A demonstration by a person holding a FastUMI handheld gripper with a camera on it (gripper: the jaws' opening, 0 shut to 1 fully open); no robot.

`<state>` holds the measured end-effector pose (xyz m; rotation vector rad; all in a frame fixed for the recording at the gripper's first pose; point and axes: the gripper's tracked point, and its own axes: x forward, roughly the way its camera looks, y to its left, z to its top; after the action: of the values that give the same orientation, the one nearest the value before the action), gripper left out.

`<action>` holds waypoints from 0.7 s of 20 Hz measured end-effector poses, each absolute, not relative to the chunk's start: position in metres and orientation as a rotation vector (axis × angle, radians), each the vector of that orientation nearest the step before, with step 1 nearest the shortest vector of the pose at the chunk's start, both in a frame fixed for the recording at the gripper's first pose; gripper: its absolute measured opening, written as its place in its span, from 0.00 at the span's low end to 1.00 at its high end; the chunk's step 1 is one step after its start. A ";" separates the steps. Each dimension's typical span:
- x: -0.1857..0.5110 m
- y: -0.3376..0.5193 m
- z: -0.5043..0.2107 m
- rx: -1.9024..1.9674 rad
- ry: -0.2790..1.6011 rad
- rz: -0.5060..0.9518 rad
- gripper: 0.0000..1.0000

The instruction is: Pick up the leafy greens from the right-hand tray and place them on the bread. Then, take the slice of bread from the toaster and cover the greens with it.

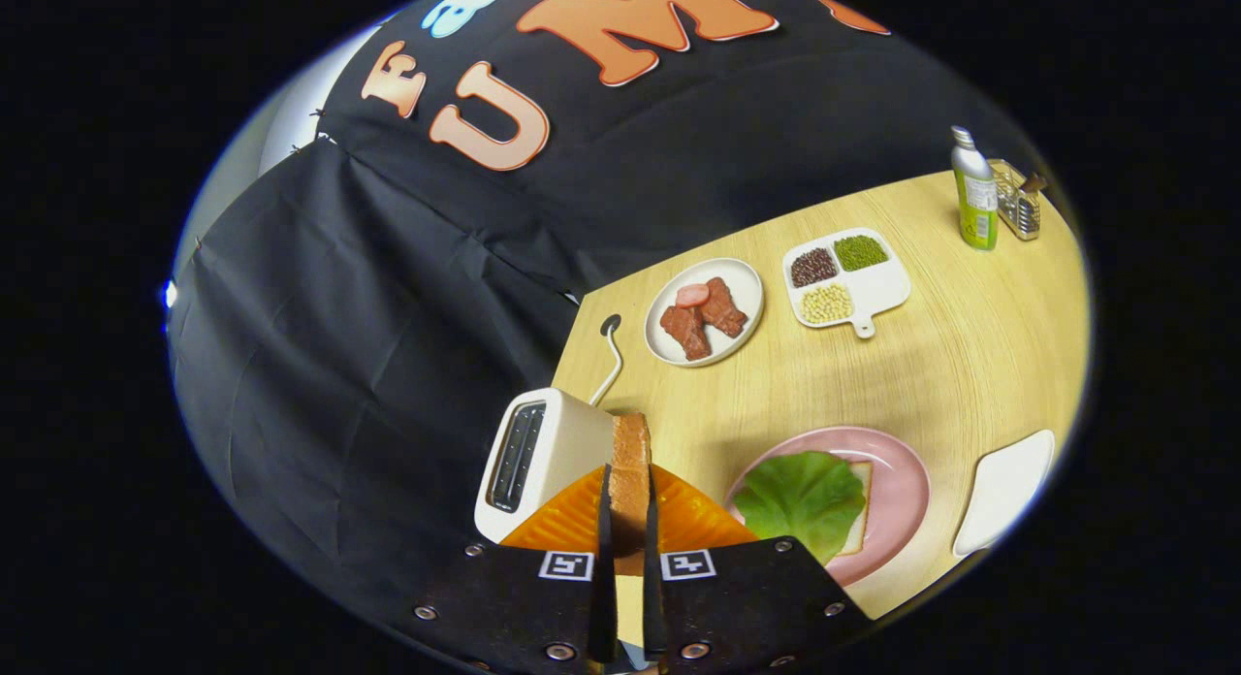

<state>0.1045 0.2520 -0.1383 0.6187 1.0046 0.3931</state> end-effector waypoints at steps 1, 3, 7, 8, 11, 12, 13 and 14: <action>0.102 0.247 -0.145 0.627 1.010 0.392 0.11; 0.095 0.236 -0.153 0.654 1.008 0.394 0.11; 0.084 0.215 -0.173 0.718 1.014 0.393 0.11; 0.081 0.210 -0.178 0.736 1.014 0.392 0.11; 0.078 0.198 -0.195 0.783 1.011 0.388 0.11; 0.076 0.193 -0.201 0.801 1.011 0.383 0.11; 0.075 0.189 -0.208 0.819 1.012 0.377 0.11; 0.073 0.187 -0.216 0.838 1.015 0.369 0.11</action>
<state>0.0732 0.1867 -0.2156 0.8379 1.0153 0.3690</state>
